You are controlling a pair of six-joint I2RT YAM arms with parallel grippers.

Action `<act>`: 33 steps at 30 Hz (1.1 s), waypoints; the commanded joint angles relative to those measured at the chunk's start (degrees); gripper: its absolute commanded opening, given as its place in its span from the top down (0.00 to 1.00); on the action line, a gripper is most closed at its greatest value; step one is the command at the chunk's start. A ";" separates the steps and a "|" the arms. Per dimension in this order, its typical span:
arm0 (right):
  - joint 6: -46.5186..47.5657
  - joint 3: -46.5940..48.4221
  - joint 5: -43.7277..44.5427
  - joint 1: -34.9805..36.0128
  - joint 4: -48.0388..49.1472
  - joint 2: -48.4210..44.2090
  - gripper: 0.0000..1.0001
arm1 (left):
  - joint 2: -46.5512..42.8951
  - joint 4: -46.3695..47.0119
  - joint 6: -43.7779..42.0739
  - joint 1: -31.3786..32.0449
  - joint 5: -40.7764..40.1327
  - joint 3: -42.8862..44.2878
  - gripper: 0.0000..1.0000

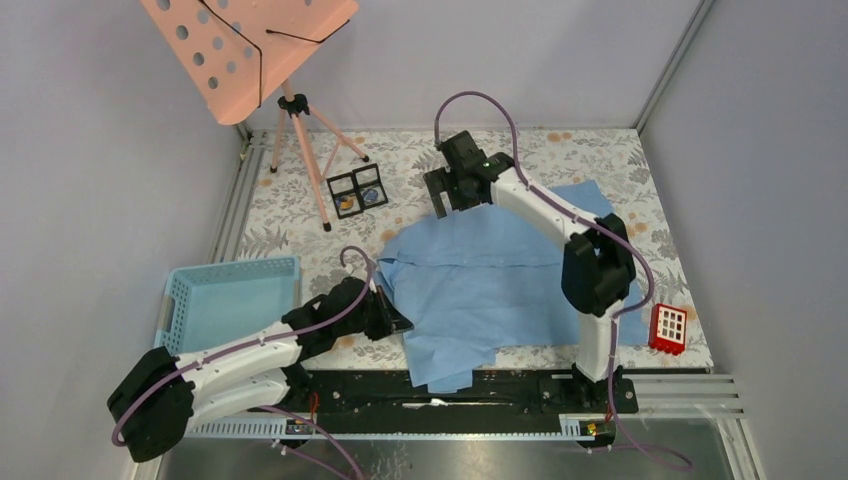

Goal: Pin the brooch onto the clothing
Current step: Flatten out the clothes at the center of the board.

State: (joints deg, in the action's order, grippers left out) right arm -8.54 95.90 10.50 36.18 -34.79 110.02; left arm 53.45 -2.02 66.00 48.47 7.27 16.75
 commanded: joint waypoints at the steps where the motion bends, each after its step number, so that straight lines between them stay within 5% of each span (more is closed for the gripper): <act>1: 7.75 7.46 -8.39 -4.53 -6.20 6.28 0.00 | -1.94 -3.71 -1.76 0.25 -0.80 0.54 1.00; 7: 13.81 14.02 -18.57 -8.85 -11.47 13.17 0.01 | -1.04 -6.31 -4.74 0.26 1.51 1.96 1.00; 21: 22.48 28.06 -21.21 -10.04 -18.32 24.86 0.03 | -0.75 -8.54 -6.67 0.25 2.89 4.14 1.00; 33: 26.16 28.68 -29.44 -9.91 -23.52 26.84 0.05 | -2.66 -11.36 -7.03 0.31 1.94 5.68 1.00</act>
State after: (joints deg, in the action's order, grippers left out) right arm 15.38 122.13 -15.07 25.85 -54.48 135.92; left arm 52.18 -12.93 59.77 48.49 8.78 20.16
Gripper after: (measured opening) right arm 0.959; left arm 0.011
